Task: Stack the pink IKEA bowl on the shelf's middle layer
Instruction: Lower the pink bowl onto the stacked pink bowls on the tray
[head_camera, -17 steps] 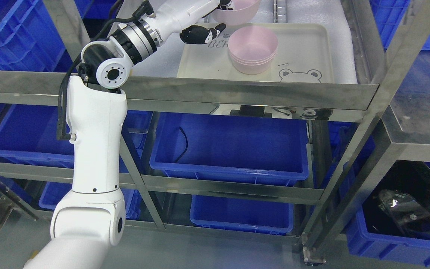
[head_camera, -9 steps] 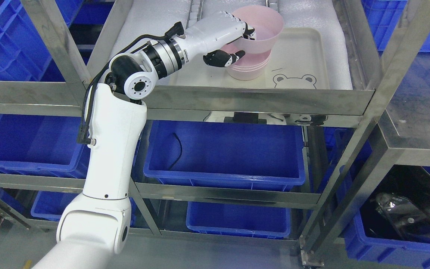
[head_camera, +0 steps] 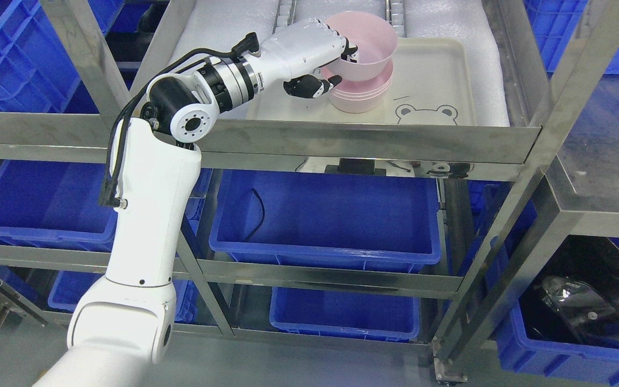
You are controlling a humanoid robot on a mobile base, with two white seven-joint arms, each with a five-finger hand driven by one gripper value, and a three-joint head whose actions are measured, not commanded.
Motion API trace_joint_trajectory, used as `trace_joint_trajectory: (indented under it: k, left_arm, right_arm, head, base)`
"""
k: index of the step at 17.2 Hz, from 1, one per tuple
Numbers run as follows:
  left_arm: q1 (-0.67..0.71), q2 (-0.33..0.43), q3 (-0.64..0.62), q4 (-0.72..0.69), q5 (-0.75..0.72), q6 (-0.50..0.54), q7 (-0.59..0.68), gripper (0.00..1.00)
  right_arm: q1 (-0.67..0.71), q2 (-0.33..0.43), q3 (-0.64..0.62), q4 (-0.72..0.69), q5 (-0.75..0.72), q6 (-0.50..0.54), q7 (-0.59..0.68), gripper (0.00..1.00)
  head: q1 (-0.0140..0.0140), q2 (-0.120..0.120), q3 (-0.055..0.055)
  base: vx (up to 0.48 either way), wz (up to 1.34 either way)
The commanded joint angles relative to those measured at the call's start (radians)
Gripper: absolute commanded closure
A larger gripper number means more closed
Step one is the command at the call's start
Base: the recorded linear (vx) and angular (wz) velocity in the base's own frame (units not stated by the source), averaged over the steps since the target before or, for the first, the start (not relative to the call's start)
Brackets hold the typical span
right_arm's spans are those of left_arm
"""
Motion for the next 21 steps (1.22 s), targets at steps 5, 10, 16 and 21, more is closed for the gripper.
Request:
trace_joint_trajectory:
  k: [5,10,16,21]
  left_arm:
    - [0.002,0.02,-0.021,0.028,-0.009,0.001,0.002,0.95]
    - [-0.002,0.014,-0.021,0.047,-0.009,-0.002,0.011,0.82]
    - [-0.008,0.01,-0.007,0.057,-0.009,0.0,0.014,0.38]
    - [-0.034,-0.023,0.089,0.047,0.018,-0.008,-0.001,0.02]
  right_arm:
    - [0.023,-0.017,0.0,-0.017,0.0,0.001,-0.001,0.0]
    - [0.023,-0.017,0.0,-0.017,0.0,0.001,-0.001,0.0]
    - [0.023,-0.017,0.0,-0.017,0.0,0.001,-0.001,0.0]
    - [0.023,-0.017,0.0,-0.017,0.0,0.001,-0.001,0.0]
  head:
    - [0.0,0.0,0.0]
    - [0.0,0.0,0.0]
    - [0.0,0.0,0.0]
    - [0.0,0.0,0.0]
  base:
    - [0.0,0.0]
    - [0.0,0.0]
    - [0.0,0.0]
    - [0.0,0.0]
